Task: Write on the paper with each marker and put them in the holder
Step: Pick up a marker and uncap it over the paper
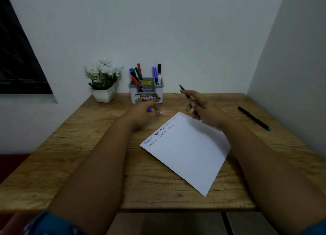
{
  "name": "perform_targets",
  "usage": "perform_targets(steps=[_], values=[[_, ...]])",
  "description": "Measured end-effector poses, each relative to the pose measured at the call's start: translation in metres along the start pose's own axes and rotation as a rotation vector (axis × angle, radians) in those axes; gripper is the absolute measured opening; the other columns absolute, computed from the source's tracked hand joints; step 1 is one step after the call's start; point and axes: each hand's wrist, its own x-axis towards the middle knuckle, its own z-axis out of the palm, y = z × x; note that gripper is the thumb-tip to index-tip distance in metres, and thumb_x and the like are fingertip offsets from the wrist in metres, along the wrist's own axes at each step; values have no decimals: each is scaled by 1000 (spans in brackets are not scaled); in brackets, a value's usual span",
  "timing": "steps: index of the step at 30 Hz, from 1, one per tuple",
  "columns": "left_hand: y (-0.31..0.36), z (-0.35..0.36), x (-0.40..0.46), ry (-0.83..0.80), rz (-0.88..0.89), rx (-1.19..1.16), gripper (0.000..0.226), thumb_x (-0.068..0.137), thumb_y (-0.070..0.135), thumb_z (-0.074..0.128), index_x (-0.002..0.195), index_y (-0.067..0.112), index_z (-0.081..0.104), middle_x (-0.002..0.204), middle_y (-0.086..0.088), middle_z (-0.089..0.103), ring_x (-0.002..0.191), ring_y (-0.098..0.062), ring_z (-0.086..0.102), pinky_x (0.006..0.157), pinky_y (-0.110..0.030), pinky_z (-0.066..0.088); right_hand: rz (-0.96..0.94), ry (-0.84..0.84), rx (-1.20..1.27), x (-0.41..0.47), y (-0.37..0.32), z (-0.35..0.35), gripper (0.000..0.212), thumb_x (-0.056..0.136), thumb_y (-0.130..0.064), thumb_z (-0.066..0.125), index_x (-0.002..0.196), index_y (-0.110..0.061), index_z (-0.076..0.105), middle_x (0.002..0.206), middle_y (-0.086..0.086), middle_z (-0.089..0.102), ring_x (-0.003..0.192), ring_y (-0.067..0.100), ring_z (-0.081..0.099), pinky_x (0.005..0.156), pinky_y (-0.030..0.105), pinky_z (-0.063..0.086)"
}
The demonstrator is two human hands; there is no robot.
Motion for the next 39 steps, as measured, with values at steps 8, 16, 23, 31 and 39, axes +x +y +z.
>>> perform_targets(steps=[8, 16, 23, 31, 39], values=[[5, 8, -1, -312, 99, 44, 58, 80, 44, 73, 134, 38, 52, 83, 13, 44, 84, -7, 48, 78, -26, 38, 209, 70, 533, -1, 6, 2, 41, 81, -42, 66, 103, -8, 62, 93, -3, 75, 79, 12, 69, 71, 25, 53], [2, 8, 1, -382, 115, 12, 55, 76, 41, 77, 128, 42, 56, 102, 5, 54, 89, -11, 50, 73, -25, 38, 316, 170, 813, 10, 3, 28, 42, 103, -33, 42, 83, -6, 67, 86, 15, 73, 67, 21, 71, 57, 25, 56], [6, 3, 2, -462, 94, 136, 52, 85, 45, 66, 134, 46, 49, 89, 17, 42, 80, 0, 42, 73, -24, 34, 194, 58, 272, 5, 9, 40, 16, 82, 5, 61, 84, -6, 72, 70, 4, 66, 61, 7, 58, 60, 18, 47], [2, 2, 3, -463, 101, 129, 53, 83, 48, 68, 132, 49, 49, 91, 11, 44, 81, -4, 43, 67, -25, 33, 121, 3, 60, 2, 11, 40, 17, 76, -6, 69, 73, -20, 76, 76, 2, 73, 76, 13, 64, 81, 41, 53], [0, 3, 5, -469, 89, 113, 53, 80, 48, 69, 130, 50, 51, 96, 3, 46, 89, -13, 46, 77, -29, 38, 65, -8, -135, 4, 9, 43, 6, 79, -12, 70, 78, -14, 76, 81, 8, 74, 84, 23, 68, 82, 44, 56]])
